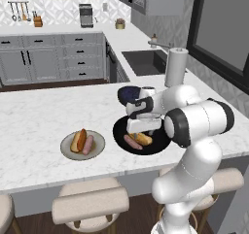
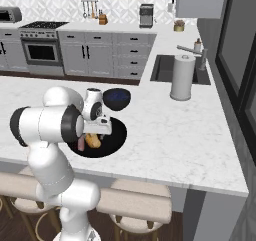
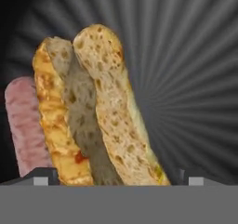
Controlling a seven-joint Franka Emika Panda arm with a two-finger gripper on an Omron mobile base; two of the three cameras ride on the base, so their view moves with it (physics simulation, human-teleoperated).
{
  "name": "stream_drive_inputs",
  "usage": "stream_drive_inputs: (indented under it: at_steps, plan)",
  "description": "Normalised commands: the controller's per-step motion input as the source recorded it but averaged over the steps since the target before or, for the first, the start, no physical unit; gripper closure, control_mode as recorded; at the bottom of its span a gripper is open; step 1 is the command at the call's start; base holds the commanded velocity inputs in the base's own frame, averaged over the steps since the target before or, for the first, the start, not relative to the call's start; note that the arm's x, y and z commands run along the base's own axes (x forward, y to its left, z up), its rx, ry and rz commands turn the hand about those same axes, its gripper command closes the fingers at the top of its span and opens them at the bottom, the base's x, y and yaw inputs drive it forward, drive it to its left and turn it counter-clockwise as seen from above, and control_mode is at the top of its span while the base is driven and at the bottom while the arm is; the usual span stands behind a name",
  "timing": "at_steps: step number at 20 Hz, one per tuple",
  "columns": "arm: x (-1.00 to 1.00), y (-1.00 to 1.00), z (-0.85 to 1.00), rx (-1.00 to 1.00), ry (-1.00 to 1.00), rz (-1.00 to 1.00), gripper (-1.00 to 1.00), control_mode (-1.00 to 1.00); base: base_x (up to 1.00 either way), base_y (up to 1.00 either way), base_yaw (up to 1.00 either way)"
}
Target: Place one bun and one sausage from the bowl on each plate.
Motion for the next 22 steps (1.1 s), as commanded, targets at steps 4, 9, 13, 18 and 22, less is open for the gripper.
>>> stream_drive_inputs:
  at_steps: [4,9,13,18,22]
  plan:
    - [0.05,0.0,-0.41,0.0,0.0,0.2,-1.0,-1.0,0.0,0.0,0.0]
    - [0.03,0.0,-0.56,0.0,0.0,0.18,-1.0,-1.0,0.0,0.0,0.0]
    - [0.02,0.0,-0.65,0.01,0.02,0.18,-1.0,-1.0,0.0,0.0,0.0]
    - [0.03,-0.01,-0.52,0.01,0.0,0.16,1.0,-1.0,0.0,0.0,0.0]
    - [-0.2,-0.23,-0.19,0.0,-0.05,0.1,1.0,-1.0,0.0,0.0,0.0]
